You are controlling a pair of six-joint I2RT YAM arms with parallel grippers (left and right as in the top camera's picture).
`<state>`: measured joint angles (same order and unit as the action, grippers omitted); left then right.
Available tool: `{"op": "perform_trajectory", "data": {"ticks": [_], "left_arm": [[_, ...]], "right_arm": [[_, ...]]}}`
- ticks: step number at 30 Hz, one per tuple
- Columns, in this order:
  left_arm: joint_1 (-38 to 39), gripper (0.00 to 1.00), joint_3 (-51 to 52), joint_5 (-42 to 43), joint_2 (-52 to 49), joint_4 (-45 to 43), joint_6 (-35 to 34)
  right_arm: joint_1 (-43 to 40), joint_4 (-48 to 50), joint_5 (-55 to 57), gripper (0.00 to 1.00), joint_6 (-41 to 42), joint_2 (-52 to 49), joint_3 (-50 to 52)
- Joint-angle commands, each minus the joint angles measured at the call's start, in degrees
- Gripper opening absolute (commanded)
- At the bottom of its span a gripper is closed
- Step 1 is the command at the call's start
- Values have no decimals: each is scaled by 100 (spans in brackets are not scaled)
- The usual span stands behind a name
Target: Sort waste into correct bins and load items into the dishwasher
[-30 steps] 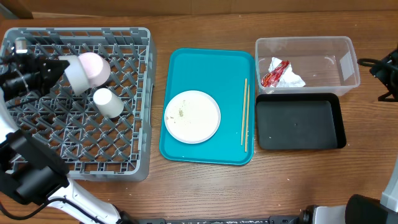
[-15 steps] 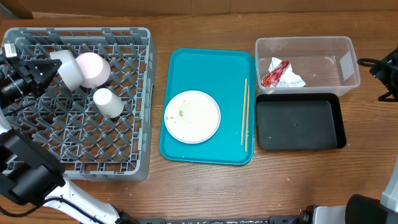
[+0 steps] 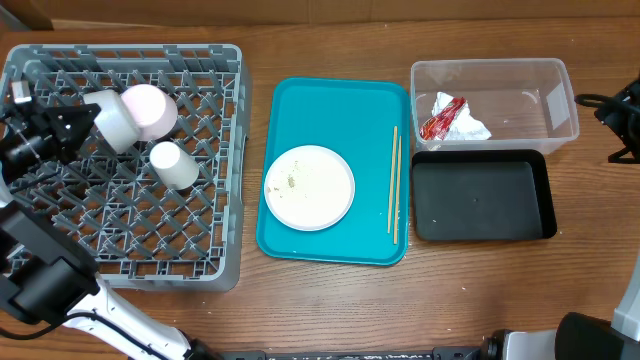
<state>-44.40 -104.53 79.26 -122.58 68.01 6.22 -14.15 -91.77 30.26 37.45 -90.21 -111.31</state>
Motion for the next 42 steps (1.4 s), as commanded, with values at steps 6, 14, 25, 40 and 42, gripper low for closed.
{"op": "perform_trajectory", "data": {"ticks": [6, 14, 25, 40, 42], "left_arm": [[-162, 4, 31, -354, -66, 114, 299], [-155, 5, 31, -319, -90, 48, 592], [-153, 5, 35, -271, -262, -140, 623], [-308, 18, 11, -448, -374, -120, -13], [-363, 24, 11, -769, -374, -118, -142]], "right_arm": [[-9, 11, 44, 100, 4, 31, -9], [-9, 11, 44, 100, 4, 31, -9], [-9, 9, 44, 100, 4, 31, -9], [-9, 11, 44, 100, 4, 31, -9], [-9, 11, 44, 100, 4, 31, -7]]}}
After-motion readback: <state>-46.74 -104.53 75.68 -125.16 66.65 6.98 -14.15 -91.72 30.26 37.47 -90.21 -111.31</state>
